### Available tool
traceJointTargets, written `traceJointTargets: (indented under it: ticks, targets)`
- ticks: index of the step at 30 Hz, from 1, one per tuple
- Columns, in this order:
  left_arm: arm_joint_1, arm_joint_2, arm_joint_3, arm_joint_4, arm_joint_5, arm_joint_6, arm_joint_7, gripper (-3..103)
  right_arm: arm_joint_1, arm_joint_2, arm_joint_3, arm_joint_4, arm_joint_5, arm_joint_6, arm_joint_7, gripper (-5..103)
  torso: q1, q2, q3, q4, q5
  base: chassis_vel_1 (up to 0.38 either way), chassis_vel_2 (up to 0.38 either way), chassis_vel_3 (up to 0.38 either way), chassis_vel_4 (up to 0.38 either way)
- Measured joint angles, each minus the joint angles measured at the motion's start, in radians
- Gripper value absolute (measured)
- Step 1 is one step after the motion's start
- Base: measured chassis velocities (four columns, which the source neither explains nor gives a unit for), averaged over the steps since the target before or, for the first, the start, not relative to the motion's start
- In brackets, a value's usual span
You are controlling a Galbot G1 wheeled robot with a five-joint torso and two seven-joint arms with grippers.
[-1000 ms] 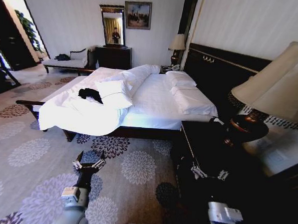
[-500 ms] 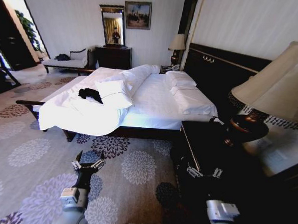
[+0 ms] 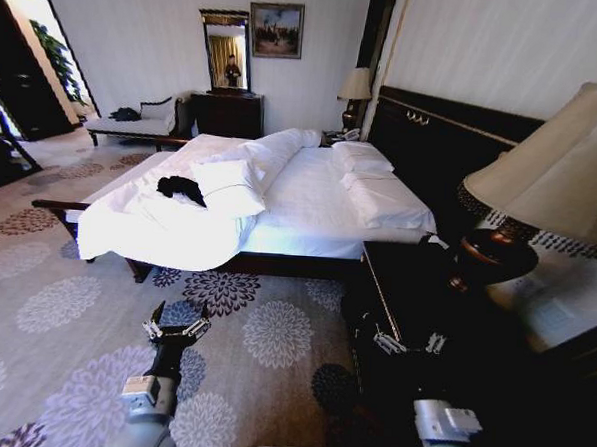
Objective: Fold the clothes on the bed.
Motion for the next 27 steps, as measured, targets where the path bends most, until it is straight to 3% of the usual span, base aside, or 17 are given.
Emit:
traceJointTargets:
  ticks: [27]
  targets:
    - [0.008,-0.010,-0.001,0.003,0.013,-0.008,-0.001,100,0.034,0.007,-0.018,-0.034,0.001,0.014,0.021,100,0.000,0.000,0.000,0.0000,0.0000,-0.008,0.011,0.012,-0.009]
